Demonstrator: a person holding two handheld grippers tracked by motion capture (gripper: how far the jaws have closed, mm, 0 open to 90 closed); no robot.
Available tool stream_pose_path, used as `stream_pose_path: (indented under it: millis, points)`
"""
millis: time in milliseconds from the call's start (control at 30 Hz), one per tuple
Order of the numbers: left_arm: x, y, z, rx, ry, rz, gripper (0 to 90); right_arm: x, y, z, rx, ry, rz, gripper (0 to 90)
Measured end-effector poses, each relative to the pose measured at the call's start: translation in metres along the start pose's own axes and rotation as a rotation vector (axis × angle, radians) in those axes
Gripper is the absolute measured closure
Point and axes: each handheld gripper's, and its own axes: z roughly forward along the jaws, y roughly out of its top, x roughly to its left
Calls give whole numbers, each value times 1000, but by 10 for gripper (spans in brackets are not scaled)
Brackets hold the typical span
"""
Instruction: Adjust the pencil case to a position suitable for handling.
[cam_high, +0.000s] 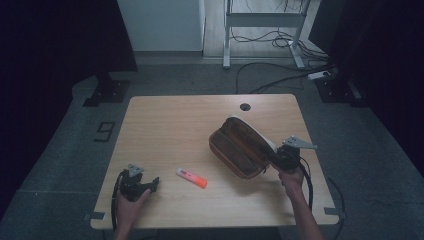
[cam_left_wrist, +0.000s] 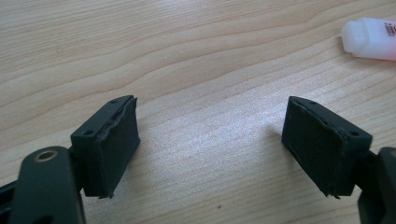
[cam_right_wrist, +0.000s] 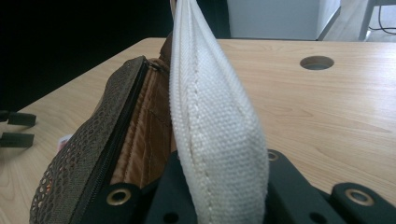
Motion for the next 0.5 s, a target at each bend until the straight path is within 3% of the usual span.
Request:
stream_pose_path:
  millis: [500]
  points:
    - [0,0,0,0,0,0,187,6,-8,15,48,30,-36,835]
